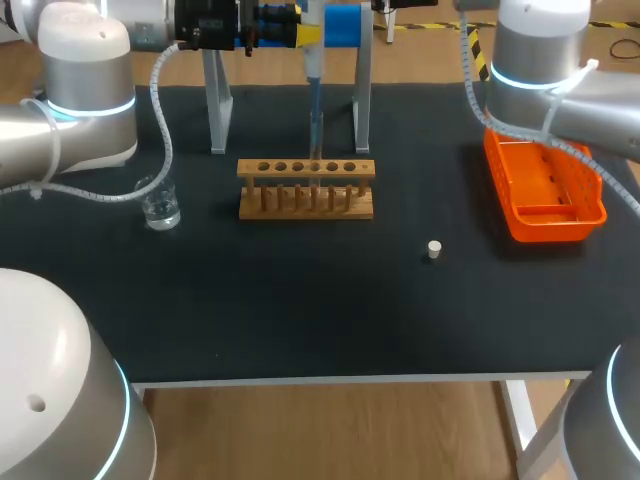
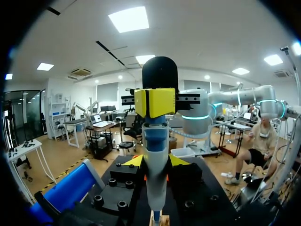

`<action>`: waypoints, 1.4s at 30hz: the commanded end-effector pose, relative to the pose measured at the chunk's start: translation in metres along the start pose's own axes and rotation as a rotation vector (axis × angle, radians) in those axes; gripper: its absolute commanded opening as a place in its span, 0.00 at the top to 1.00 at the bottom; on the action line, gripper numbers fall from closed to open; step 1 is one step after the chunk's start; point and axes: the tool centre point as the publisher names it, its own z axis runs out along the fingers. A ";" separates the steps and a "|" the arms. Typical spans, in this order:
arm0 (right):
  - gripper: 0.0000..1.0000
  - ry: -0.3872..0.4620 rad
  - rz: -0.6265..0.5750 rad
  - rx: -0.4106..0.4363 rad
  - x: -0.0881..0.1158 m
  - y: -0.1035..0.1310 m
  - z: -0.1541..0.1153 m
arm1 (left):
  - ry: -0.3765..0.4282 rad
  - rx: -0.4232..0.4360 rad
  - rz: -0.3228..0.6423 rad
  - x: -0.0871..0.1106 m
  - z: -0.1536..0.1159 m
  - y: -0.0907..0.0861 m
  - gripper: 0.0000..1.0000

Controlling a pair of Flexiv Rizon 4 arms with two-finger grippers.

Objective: Invert the test tube, pick up the pipette, mount the tip to pipette, aspirate from beaker and dispense into the tube, eject the tip, return the pipette, and cap with the stopper.

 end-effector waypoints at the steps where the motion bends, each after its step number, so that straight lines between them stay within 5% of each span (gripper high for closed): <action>1: 1.00 0.003 0.004 0.003 -0.001 -0.010 -0.001 | 0.003 0.001 0.001 -0.002 -0.001 -0.006 1.00; 9: 1.00 0.008 0.000 0.003 -0.002 -0.009 -0.001 | 0.003 0.001 0.001 -0.002 -0.001 -0.006 1.00; 17: 1.00 0.003 -0.062 0.002 -0.002 0.020 -0.005 | 0.003 0.001 0.001 -0.002 -0.001 -0.006 1.00; 18: 0.89 0.001 -0.068 0.006 -0.002 0.023 -0.006 | 0.003 0.001 0.001 -0.002 -0.001 -0.006 1.00; 21: 0.00 -0.005 -0.086 0.011 0.001 0.031 -0.013 | 0.003 0.001 0.001 -0.002 -0.001 -0.006 1.00; 33: 0.00 -0.028 -0.193 0.054 0.017 0.019 -0.066 | 0.003 0.001 0.001 -0.002 -0.001 -0.006 1.00; 42: 0.00 -0.019 -0.222 0.112 0.027 -0.050 -0.109 | 0.003 0.001 0.001 -0.002 -0.001 -0.006 1.00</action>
